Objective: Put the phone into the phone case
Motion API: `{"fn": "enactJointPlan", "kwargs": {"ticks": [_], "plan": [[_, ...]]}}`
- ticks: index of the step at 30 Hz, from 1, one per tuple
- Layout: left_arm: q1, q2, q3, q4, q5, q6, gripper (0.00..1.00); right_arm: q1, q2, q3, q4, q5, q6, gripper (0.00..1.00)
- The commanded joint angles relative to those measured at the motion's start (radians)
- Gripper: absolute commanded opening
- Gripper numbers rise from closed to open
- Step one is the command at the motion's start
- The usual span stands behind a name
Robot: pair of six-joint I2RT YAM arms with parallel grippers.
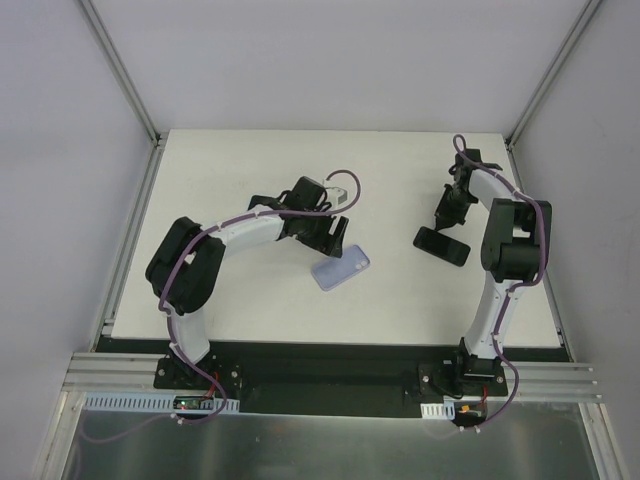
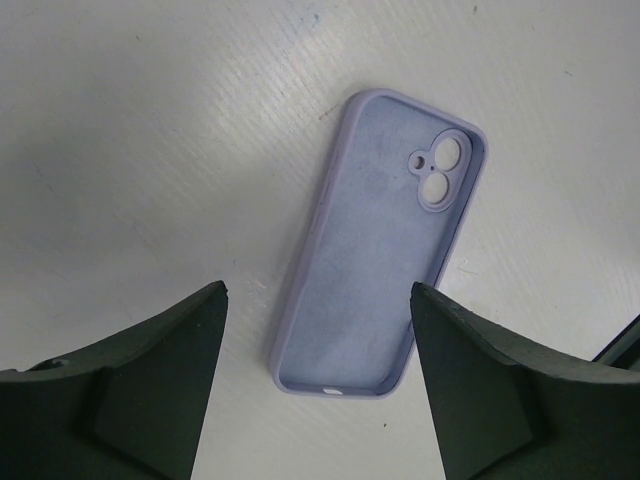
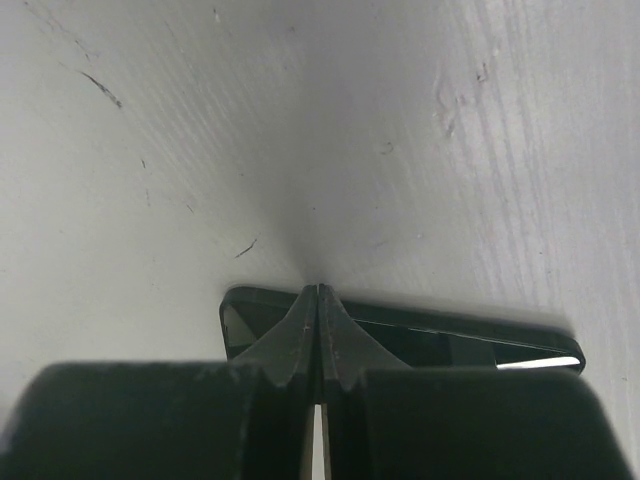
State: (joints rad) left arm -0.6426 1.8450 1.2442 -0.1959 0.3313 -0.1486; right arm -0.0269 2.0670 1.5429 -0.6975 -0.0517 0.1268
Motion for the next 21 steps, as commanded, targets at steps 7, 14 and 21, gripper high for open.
{"fn": "enactJointPlan", "kwargs": {"ticks": [7, 14, 21], "plan": [[-0.012, -0.092, -0.060, 0.029, -0.024, -0.066, 0.76, 0.007, -0.041, -0.064, 0.026, -0.079, -0.050, 0.02], [-0.011, -0.095, -0.086, 0.027, -0.095, -0.091, 0.76, 0.070, -0.102, -0.153, 0.033, -0.114, -0.121, 0.02], [-0.011, -0.098, -0.095, 0.029, -0.107, -0.105, 0.77, 0.131, -0.197, -0.286, 0.056, -0.139, -0.177, 0.02]]}}
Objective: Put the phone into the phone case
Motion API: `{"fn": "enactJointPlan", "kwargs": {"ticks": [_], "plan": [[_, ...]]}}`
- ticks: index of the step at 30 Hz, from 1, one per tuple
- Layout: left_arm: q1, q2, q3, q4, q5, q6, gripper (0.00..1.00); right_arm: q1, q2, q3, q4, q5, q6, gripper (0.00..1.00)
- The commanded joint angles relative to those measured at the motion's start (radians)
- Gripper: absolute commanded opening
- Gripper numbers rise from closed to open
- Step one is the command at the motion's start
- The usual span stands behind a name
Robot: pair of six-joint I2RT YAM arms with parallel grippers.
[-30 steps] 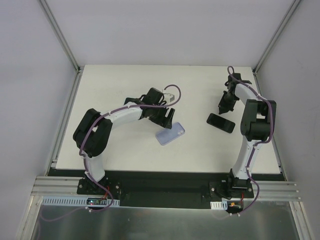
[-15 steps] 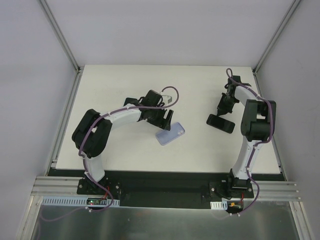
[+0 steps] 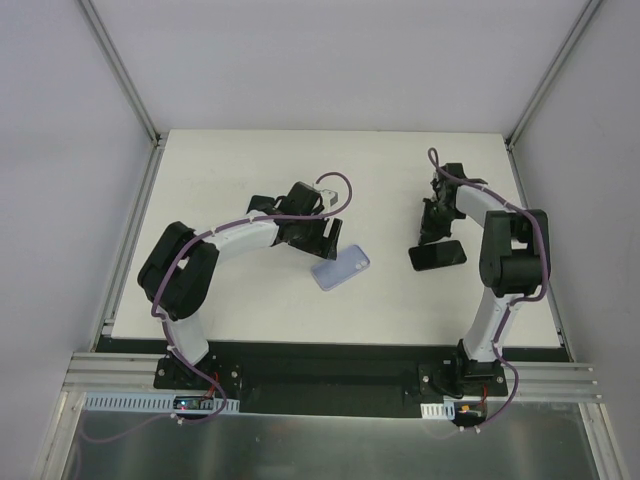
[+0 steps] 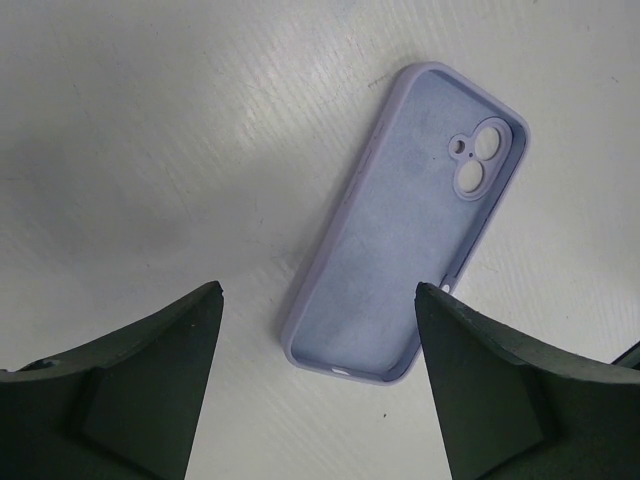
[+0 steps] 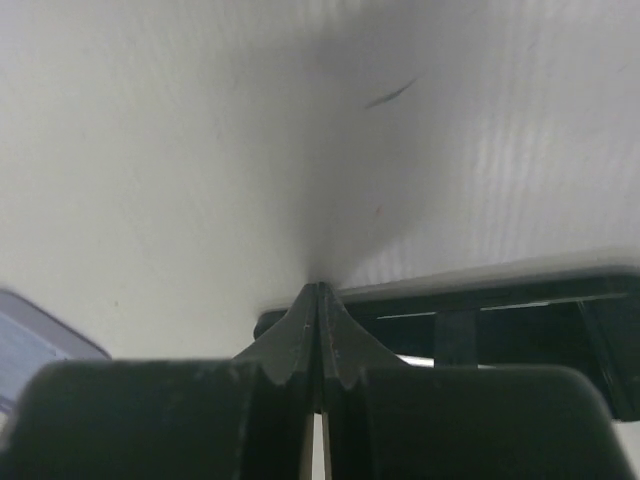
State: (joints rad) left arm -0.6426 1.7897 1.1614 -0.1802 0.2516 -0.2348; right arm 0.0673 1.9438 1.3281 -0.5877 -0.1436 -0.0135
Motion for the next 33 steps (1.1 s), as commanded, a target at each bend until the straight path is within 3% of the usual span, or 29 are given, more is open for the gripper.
{"fn": "enactJointPlan", "kwargs": {"ticks": [1, 7, 10, 11, 13, 14, 19, 20, 27, 33], "plan": [[-0.011, -0.041, -0.012, 0.012, -0.028, -0.020, 0.77, 0.043, -0.088, -0.084, -0.060, -0.045, -0.039, 0.02], [-0.009, -0.017, -0.002, 0.012, -0.026, -0.020, 0.76, 0.055, -0.219, -0.208, -0.106, 0.013, -0.023, 0.06], [-0.011, -0.001, 0.001, 0.013, -0.034, -0.018, 0.76, 0.054, -0.287, -0.228, -0.121, 0.045, 0.000, 0.15], [-0.011, 0.003, 0.001, 0.012, -0.038, -0.015, 0.76, 0.055, -0.321, -0.227, -0.126, 0.059, 0.010, 0.26], [-0.011, 0.011, 0.003, 0.010, -0.070, -0.006, 0.76, 0.055, -0.348, -0.224, -0.130, 0.111, 0.055, 0.39], [-0.011, 0.014, 0.003, 0.011, -0.083, 0.005, 0.76, 0.055, -0.365, -0.216, -0.135, 0.136, 0.076, 0.59], [-0.011, 0.027, 0.009, 0.011, -0.101, 0.034, 0.77, 0.055, -0.364, -0.191, -0.147, 0.323, 0.135, 0.81], [-0.012, 0.033, 0.015, 0.010, -0.100, 0.046, 0.77, 0.054, -0.353, -0.187, -0.150, 0.343, 0.150, 0.96], [-0.017, 0.074, 0.053, 0.007, -0.089, 0.132, 0.78, 0.049, -0.290, -0.162, -0.133, 0.417, 0.221, 0.96], [-0.020, 0.115, 0.075, 0.002, -0.118, 0.164, 0.71, 0.028, -0.238, -0.141, -0.130, 0.409, 0.273, 0.96]]}}
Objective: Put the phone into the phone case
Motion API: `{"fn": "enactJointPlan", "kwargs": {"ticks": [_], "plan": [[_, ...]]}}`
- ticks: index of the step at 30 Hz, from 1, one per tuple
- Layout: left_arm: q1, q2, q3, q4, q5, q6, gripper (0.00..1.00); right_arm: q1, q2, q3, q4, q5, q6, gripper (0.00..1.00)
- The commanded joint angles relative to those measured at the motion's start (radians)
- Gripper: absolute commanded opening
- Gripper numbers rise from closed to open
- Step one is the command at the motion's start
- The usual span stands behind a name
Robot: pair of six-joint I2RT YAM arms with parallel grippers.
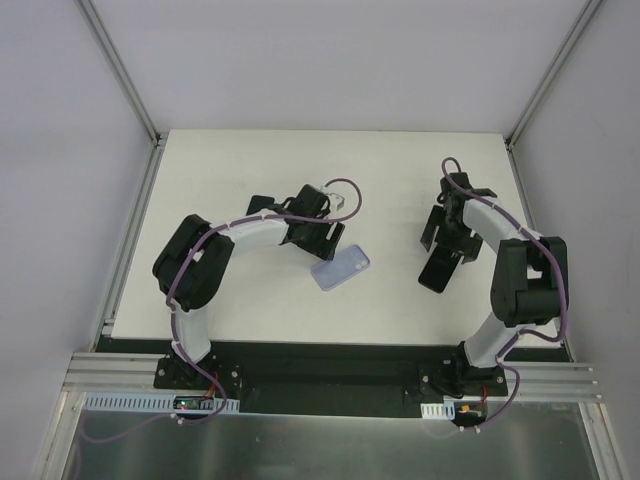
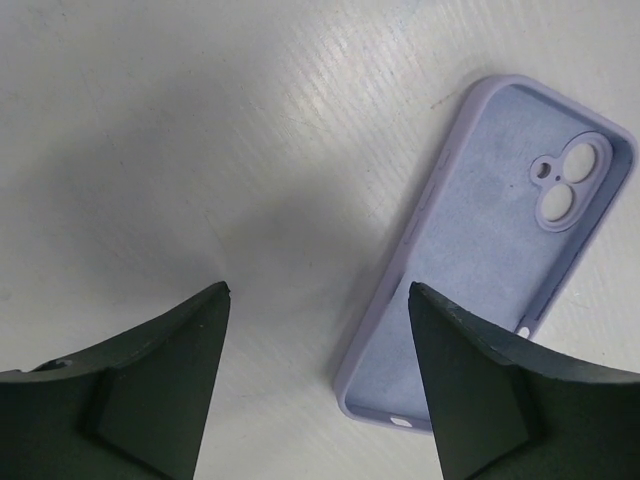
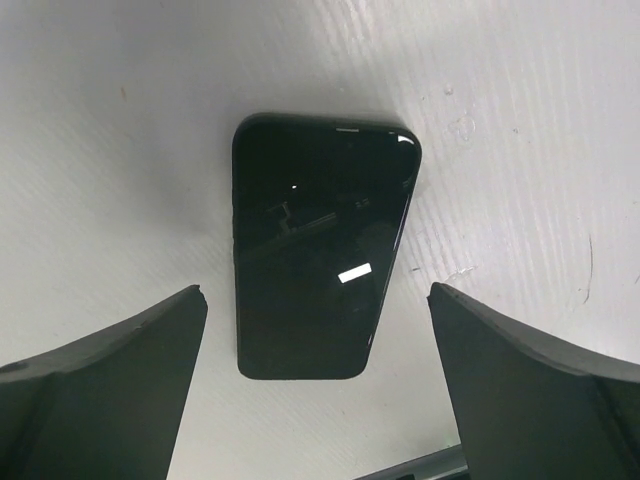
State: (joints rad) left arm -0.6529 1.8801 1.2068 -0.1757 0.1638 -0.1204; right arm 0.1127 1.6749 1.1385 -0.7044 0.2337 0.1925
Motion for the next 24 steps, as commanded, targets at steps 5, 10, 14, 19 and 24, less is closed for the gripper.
{"fn": "enactJointPlan", "kwargs": {"ticks": [5, 10, 14, 19, 24], "plan": [[-0.017, 0.033, 0.005, -0.001, -0.044, 0.038, 0.60, -0.031, 0.055, 0.023, 0.006, 0.038, 0.088, 0.96], [-0.045, 0.036, -0.010, -0.007, -0.044, 0.011, 0.43, -0.050, 0.065, 0.001, 0.029, 0.032, 0.099, 0.96], [-0.065, 0.031, -0.007, -0.028, -0.073, -0.027, 0.08, -0.061, 0.066, -0.032, 0.066, 0.001, 0.107, 0.96], [-0.062, 0.002, 0.016, -0.084, -0.055, -0.183, 0.00, -0.077, 0.069, -0.069, 0.095, -0.036, 0.113, 0.99], [-0.059, -0.016, 0.023, -0.116, -0.026, -0.359, 0.00, -0.077, 0.082, -0.071, 0.103, -0.048, 0.087, 0.92]]}}
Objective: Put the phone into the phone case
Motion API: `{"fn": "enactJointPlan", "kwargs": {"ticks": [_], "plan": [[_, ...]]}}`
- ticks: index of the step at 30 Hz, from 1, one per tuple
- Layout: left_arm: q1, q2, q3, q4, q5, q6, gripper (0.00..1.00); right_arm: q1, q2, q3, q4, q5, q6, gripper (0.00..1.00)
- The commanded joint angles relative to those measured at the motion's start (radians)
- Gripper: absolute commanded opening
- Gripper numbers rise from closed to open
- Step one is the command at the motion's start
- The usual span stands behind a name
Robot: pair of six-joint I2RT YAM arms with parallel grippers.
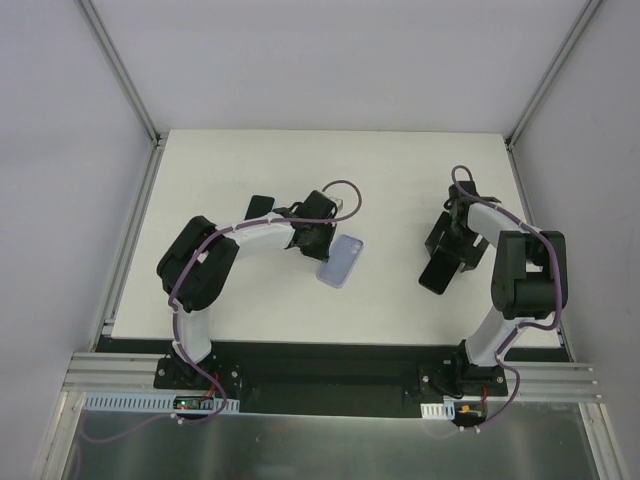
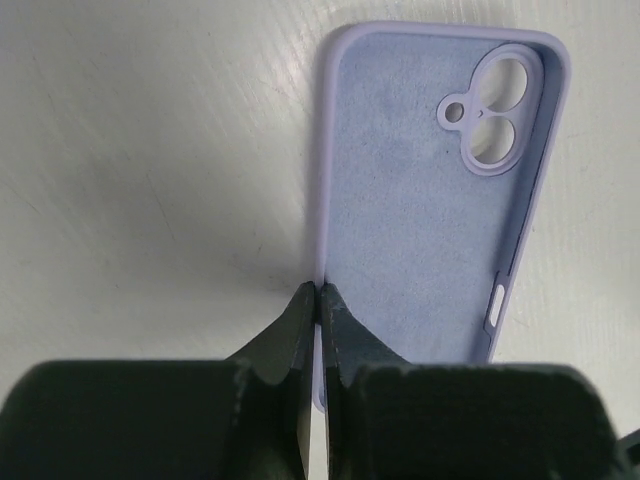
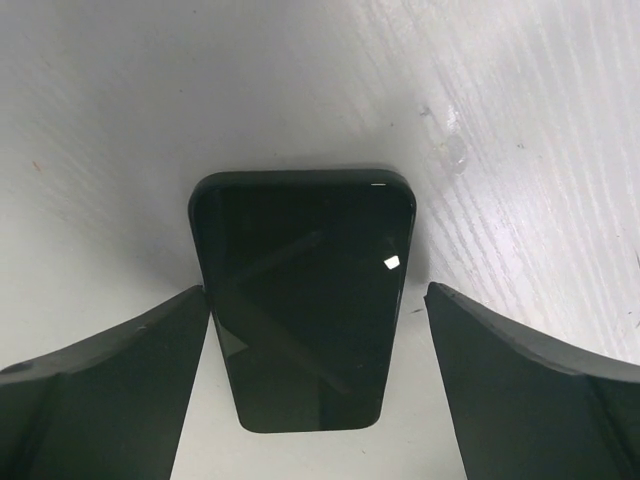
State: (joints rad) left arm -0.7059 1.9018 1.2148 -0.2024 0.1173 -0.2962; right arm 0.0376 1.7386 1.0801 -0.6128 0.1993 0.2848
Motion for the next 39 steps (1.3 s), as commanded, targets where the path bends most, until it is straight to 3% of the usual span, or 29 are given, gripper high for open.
{"fn": "enactJointPlan", "kwargs": {"ticks": [1, 6, 10, 14, 15, 19, 25, 31, 39], "plan": [[-0.006, -0.040, 0.012, -0.089, 0.030, -0.204, 0.00, -0.002, 0.018, -0.014, 0.016, -0.015, -0.012, 0.91], [-0.007, -0.047, -0.008, -0.086, 0.035, -0.352, 0.00, 0.016, 0.029, -0.011, 0.039, -0.047, -0.058, 0.81], [-0.006, -0.053, -0.015, -0.080, 0.048, -0.402, 0.02, 0.027, 0.045, 0.010, 0.038, -0.058, -0.098, 0.79], [-0.007, -0.089, -0.018, -0.075, 0.050, -0.417, 0.32, 0.041, 0.064, 0.040, 0.021, -0.067, -0.131, 0.76], [-0.007, -0.111, -0.021, -0.074, 0.045, -0.419, 0.49, 0.045, 0.064, 0.046, 0.022, -0.073, -0.142, 0.73], [0.011, -0.176, -0.032, -0.075, 0.042, -0.408, 0.68, 0.054, 0.056, 0.037, 0.056, -0.158, -0.196, 0.66], [0.109, -0.285, -0.112, -0.075, 0.065, -0.385, 0.72, 0.126, 0.081, 0.060, 0.051, -0.248, -0.240, 0.60], [0.284, -0.392, -0.218, -0.075, 0.134, -0.344, 0.73, 0.199, 0.061, 0.096, -0.002, -0.313, -0.240, 0.57], [0.321, -0.441, -0.255, -0.072, 0.143, -0.322, 0.73, 0.271, 0.085, 0.171, -0.022, -0.469, -0.190, 0.56]]}}
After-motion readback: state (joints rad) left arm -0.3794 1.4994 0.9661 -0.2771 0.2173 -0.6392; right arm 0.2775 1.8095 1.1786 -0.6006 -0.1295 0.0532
